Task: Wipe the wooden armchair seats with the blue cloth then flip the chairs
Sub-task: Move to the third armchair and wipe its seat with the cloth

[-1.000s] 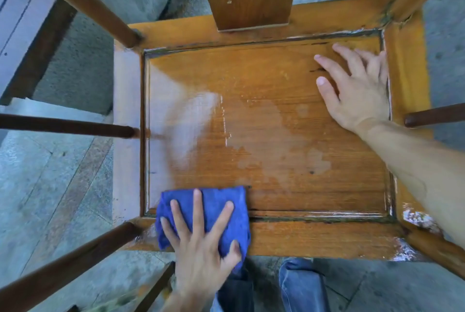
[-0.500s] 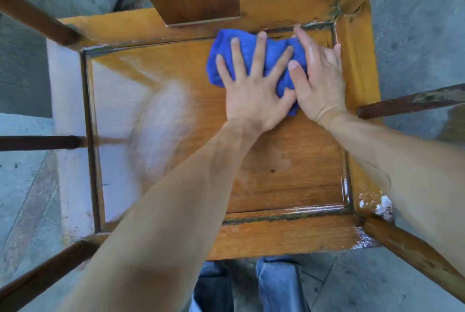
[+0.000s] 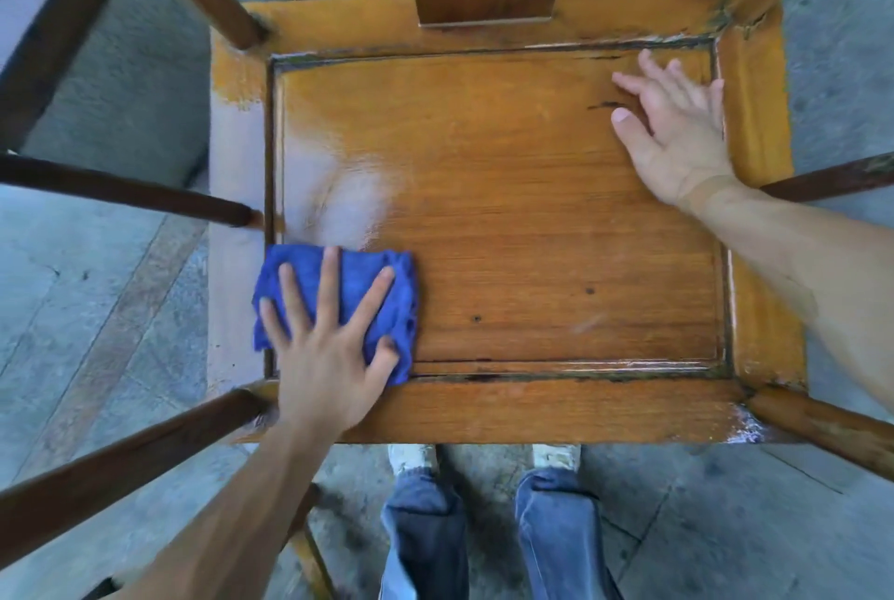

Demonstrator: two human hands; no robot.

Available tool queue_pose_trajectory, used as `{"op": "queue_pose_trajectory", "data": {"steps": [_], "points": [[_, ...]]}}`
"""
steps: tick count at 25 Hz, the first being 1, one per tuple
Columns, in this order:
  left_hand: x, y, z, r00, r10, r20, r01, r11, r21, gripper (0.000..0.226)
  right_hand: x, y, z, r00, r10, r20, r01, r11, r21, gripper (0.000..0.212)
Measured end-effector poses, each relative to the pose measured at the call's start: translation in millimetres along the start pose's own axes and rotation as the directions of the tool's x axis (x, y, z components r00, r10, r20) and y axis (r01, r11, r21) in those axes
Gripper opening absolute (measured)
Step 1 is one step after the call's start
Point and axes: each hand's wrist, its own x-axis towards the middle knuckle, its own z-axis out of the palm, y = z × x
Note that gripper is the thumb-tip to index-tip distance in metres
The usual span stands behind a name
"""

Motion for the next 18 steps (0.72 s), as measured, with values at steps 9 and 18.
{"op": "queue_pose_trajectory", "data": {"steps": [9, 18], "points": [[-52.1, 131.6, 10.0, 0.954, 0.288, 0.088, -0.282, 0.957, -0.070, 0.065, 6.2, 8.6, 3.5, 0.987, -0.073, -0.146, 0.068, 0.997, -0.041, 0.046], [155.8, 241.7, -8.7, 0.842, 0.536, -0.061, -0.536, 0.844, 0.017, 0.061, 24.5, -0.2, -21.0, 0.996, -0.013, -0.093, 0.001, 0.991, -0.135, 0.052]]}}
